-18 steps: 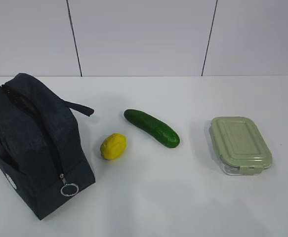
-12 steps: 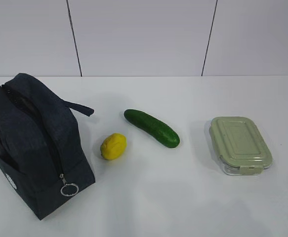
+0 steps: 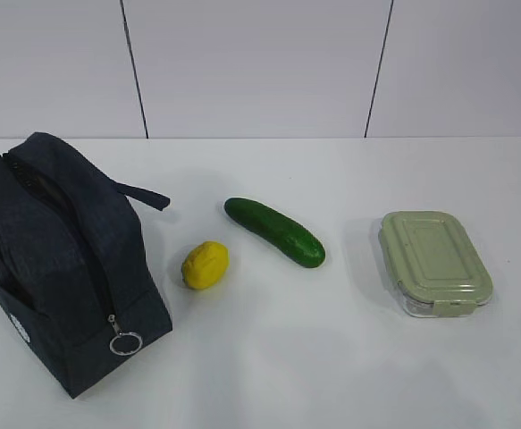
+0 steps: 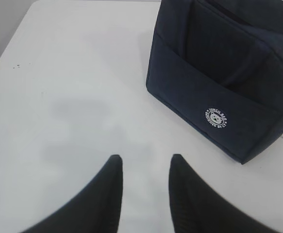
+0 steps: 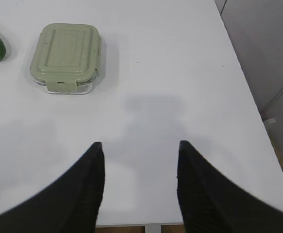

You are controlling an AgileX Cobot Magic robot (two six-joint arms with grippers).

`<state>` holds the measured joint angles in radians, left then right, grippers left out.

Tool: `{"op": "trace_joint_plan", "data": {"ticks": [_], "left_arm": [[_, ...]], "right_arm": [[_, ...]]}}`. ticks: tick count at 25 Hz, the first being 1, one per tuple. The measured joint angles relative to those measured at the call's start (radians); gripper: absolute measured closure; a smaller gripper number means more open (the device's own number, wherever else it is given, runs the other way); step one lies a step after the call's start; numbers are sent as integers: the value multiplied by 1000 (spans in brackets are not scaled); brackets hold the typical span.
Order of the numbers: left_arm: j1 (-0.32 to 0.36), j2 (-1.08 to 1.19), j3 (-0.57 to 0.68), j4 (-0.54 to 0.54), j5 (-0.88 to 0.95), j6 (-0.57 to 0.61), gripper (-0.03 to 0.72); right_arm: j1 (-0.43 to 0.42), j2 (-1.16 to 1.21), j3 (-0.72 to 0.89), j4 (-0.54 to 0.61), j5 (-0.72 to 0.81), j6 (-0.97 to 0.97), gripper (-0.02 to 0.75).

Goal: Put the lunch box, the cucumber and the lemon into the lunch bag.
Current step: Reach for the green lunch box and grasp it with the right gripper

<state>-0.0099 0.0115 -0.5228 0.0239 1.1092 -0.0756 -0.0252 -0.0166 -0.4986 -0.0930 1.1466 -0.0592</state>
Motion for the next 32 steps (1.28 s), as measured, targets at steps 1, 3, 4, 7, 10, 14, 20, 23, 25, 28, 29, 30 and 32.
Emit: {"op": "trace_joint_plan", "data": {"ticks": [1, 3, 4, 7, 10, 14, 20, 23, 25, 28, 29, 30, 32], "left_arm": [[0, 0, 0, 0, 0, 0, 453], [0, 0, 0, 0, 0, 0, 453], [0, 0, 0, 0, 0, 0, 453], [0, 0, 0, 0, 0, 0, 453], [0, 0, 0, 0, 0, 0, 453], [0, 0, 0, 0, 0, 0, 453], [0, 0, 0, 0, 0, 0, 453], [0, 0, 0, 0, 0, 0, 453], [0, 0, 0, 0, 0, 0, 453], [0, 0, 0, 0, 0, 0, 452], [0, 0, 0, 0, 0, 0, 452], [0, 0, 0, 0, 0, 0, 452], [0, 0, 0, 0, 0, 0, 452]], "right_arm": [[0, 0, 0, 0, 0, 0, 360], [0, 0, 0, 0, 0, 0, 360], [0, 0, 0, 0, 0, 0, 360], [0, 0, 0, 0, 0, 0, 360], [0, 0, 0, 0, 0, 0, 360], [0, 0, 0, 0, 0, 0, 360], [0, 0, 0, 0, 0, 0, 360], [0, 0, 0, 0, 0, 0, 360], [0, 0, 0, 0, 0, 0, 360], [0, 0, 0, 0, 0, 0, 360], [0, 0, 0, 0, 0, 0, 360], [0, 0, 0, 0, 0, 0, 360], [0, 0, 0, 0, 0, 0, 360]]}}
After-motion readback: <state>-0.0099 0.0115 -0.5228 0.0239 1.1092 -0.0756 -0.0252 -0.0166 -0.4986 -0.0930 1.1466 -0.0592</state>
